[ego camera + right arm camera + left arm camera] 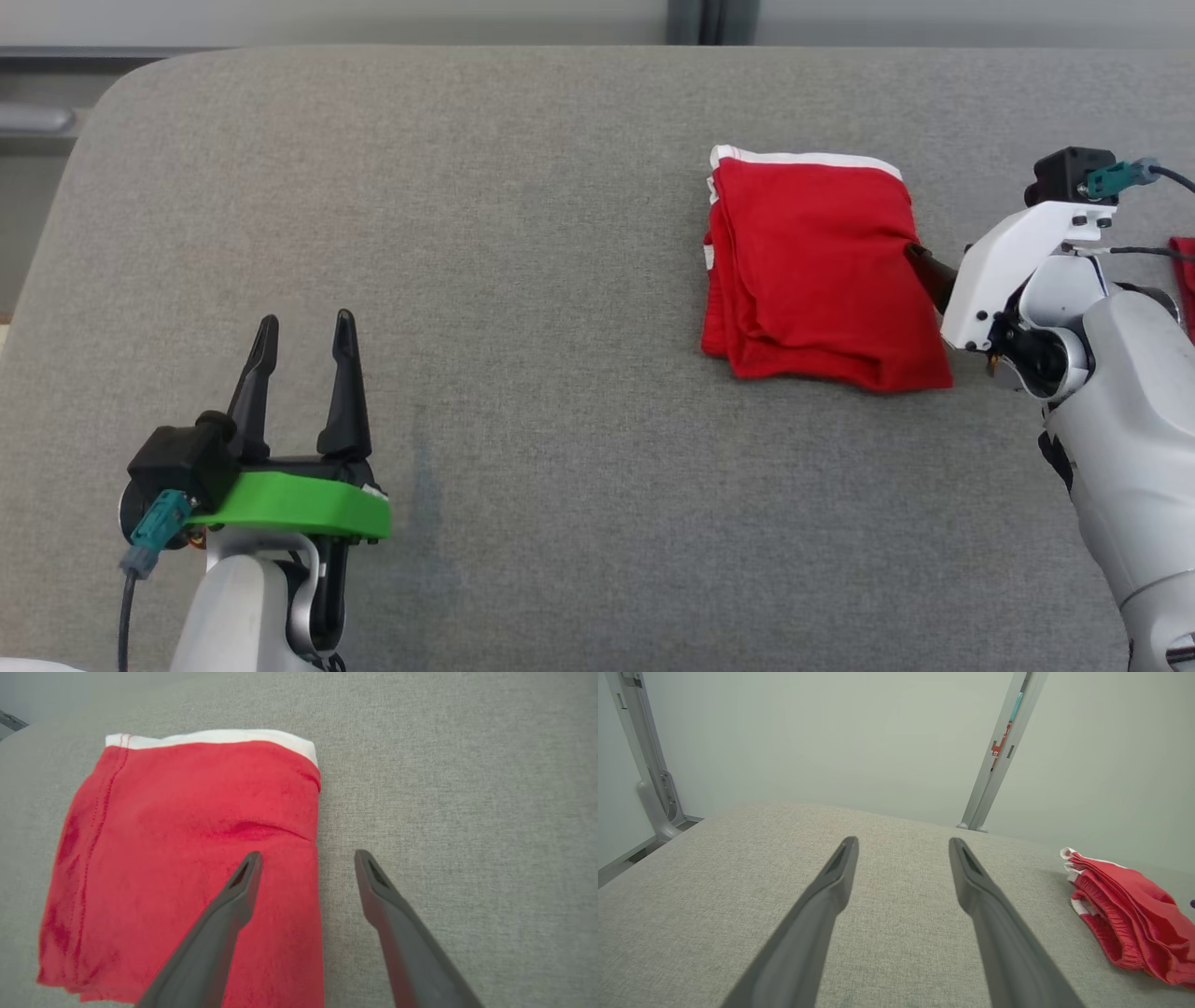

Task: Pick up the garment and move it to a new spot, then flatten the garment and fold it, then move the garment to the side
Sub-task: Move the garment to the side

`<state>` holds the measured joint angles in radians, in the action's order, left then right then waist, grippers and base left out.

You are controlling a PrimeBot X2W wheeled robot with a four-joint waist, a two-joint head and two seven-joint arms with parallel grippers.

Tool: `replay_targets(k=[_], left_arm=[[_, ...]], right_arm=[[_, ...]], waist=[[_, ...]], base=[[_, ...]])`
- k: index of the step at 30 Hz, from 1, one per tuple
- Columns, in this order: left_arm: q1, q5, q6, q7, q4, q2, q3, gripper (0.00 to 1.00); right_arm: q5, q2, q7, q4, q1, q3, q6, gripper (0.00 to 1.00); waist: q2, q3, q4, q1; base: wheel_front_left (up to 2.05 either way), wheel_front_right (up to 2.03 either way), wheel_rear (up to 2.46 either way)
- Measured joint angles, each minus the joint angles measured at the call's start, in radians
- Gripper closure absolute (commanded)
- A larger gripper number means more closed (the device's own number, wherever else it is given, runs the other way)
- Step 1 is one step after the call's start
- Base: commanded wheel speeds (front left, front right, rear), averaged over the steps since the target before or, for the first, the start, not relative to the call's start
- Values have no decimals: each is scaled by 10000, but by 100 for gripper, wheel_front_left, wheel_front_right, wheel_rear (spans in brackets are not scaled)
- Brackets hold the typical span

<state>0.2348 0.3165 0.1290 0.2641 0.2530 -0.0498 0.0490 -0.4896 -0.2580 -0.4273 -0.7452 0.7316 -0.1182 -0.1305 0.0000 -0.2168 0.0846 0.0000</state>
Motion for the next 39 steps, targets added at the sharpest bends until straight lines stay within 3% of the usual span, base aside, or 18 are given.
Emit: replay_targets(k=[11,12,13,14,18,25,34,39], left_arm=[[12,105,0,0,13,0,173,0],[12,117,0,0,36,0,180,0],[12,125,0,-2,50,0,186,0],[11,127,0,0,59,2,174,0],[-19,121,0,-2,63,4,127,0],[-244,52,0,-2,61,6,-77,0],[-285,-4,0,0,-59,10,-117,0],[-34,-132,0,-2,-180,15,-46,0]], right_arm=[[1081,497,-1049,-2487,1325,644,-2,0],[1147,520,-1212,-2596,1383,591,-2,13],[1166,558,-1281,-2591,1389,449,0,69],[1158,589,-1300,-2566,1388,334,2,100],[1043,506,-1252,-2111,1338,-456,-8,100],[522,-869,-1586,-347,1424,-2518,-12,100],[-616,-3597,-2385,1921,1516,-3804,-12,100],[-347,-5058,-2326,2234,1323,-4224,-10,100]], waist=[[0,-559,539,0],[0,-539,542,0],[0,-516,535,0],[0,-487,509,0],[0,-379,315,0],[0,-118,-326,0],[0,87,-1533,0],[1,-98,-2098,0]], base=[[0,0,0],[0,0,0],[0,0,0],[0,0,0],[0,0,0],[0,0,0],[0,0,0],[0,0,0]])
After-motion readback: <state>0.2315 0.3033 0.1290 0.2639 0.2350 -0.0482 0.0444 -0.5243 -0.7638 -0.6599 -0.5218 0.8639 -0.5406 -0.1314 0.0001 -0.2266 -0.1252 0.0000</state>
